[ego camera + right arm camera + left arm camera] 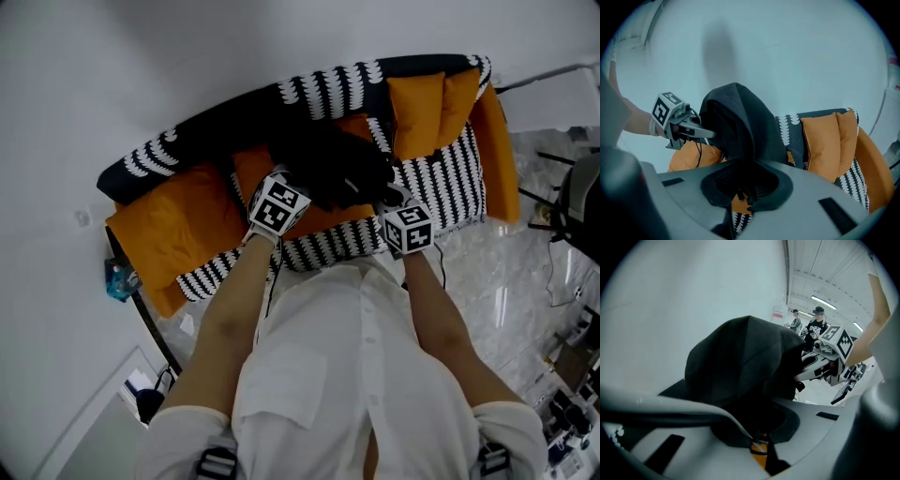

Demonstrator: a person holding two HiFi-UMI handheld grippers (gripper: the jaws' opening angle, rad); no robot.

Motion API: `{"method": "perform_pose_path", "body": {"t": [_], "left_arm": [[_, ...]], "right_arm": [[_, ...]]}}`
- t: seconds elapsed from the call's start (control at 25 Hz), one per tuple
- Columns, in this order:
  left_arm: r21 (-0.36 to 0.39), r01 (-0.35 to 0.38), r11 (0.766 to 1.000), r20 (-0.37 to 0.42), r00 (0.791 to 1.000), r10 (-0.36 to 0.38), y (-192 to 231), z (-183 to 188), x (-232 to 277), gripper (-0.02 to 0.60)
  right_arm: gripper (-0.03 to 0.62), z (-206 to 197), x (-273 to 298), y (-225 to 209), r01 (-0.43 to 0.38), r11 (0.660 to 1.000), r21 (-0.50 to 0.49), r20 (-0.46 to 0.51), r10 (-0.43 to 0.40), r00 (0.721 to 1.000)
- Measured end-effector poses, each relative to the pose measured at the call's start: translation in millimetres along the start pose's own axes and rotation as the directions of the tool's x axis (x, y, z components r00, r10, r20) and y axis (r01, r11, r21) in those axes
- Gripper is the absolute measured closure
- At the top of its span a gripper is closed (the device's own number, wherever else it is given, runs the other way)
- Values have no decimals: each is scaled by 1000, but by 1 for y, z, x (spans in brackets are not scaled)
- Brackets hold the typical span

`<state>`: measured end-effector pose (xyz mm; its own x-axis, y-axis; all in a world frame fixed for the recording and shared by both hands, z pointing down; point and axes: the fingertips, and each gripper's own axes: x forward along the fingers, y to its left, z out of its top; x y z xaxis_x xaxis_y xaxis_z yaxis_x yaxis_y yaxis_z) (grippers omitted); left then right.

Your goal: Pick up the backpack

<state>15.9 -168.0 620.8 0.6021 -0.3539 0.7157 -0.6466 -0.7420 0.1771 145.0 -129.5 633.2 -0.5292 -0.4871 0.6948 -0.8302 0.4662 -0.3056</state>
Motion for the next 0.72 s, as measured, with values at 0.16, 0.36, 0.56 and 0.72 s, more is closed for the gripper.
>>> {"method": "perform_pose_path", "body": {"t": [0.16, 0.36, 0.56, 0.72], "left_arm": [[-36, -9, 999, 26, 1000, 10, 1, 7, -16, 540], [-87, -24, 996, 87, 996, 32, 2, 15, -38, 541], [-142, -45, 989, 136, 989, 65, 2, 19, -61, 541], [-170, -47, 984, 187, 979, 79, -1, 29, -79, 543]], "right_arm": [[542, 13, -3, 6, 6, 1000, 0, 14, -6, 1000], [543, 31, -10, 16, -2, 999, 33, 48, 1, 999], [545, 48, -18, 30, -23, 1000, 13, 72, 22, 997], [545, 60, -28, 37, -38, 999, -8, 102, 39, 994]]}}
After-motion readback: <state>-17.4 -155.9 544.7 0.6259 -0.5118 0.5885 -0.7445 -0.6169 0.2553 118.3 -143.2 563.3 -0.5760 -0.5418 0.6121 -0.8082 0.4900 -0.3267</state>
